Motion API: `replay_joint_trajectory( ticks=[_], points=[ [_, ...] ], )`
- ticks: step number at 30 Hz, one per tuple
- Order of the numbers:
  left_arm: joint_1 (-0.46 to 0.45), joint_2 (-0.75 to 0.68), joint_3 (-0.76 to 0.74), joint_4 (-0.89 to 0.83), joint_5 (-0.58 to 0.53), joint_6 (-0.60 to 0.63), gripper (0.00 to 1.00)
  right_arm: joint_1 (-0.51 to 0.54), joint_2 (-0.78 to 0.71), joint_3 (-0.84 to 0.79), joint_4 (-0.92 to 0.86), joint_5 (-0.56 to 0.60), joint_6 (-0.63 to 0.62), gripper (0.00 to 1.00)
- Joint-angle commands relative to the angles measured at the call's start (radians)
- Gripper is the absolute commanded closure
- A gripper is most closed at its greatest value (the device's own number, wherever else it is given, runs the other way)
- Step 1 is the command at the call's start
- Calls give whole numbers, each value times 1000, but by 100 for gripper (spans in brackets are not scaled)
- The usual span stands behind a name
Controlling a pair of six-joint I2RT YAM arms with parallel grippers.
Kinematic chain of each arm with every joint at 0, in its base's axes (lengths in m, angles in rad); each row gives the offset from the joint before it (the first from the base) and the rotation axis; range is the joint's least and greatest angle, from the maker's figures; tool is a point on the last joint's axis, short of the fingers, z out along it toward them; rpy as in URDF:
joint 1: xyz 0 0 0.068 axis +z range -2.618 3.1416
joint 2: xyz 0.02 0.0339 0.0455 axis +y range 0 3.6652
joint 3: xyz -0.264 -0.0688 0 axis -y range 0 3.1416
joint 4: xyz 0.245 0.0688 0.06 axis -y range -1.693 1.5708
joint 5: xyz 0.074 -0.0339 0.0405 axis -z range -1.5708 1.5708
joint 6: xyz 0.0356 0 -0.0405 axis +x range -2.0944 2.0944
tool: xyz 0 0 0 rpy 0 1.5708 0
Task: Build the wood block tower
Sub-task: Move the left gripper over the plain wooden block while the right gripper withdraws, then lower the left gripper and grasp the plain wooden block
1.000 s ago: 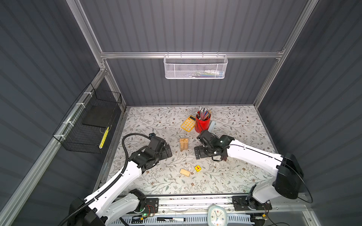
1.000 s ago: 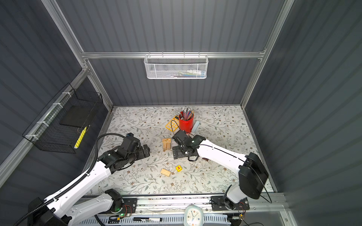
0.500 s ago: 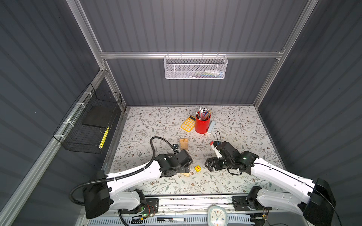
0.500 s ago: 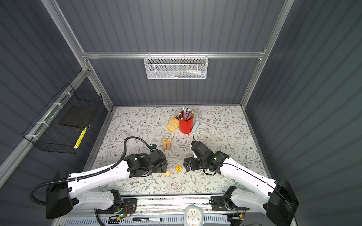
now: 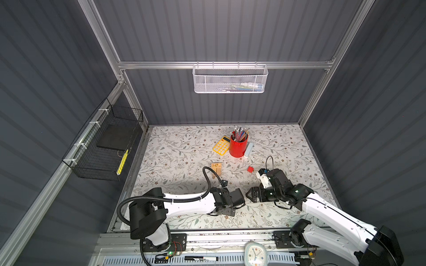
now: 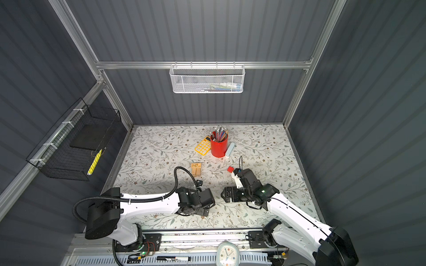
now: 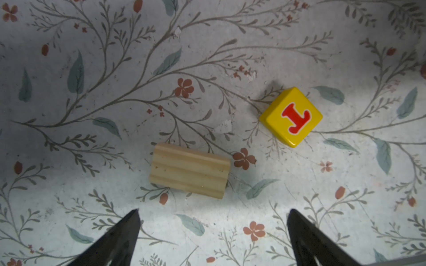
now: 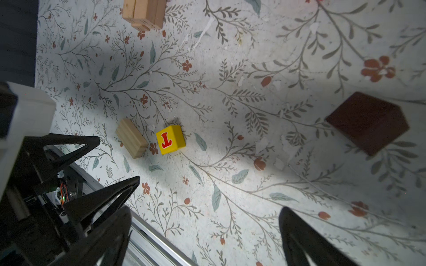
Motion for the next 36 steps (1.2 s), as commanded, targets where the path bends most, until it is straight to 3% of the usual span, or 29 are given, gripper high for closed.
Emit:
replay_joint_trajectory(
  ticks=[1, 8, 21, 28, 36],
  points=[
    [2, 2, -8, -18, -13, -4, 0, -7, -21, -25, 61, -88, -11, 1],
    [28, 29, -13, -2, -25, 28, 3, -12, -22, -44, 130, -138, 2, 1],
    [130, 49, -65, 90, 34, 114, 12, -22, -11, -51, 130, -108, 9, 1],
    [137, 76, -50, 93, 56, 161, 21, -29, -3, -44, 126, -103, 8, 1],
    [112, 122, -5, 59, 61, 193, 24, -36, 18, -45, 131, -103, 5, 1]
  ],
)
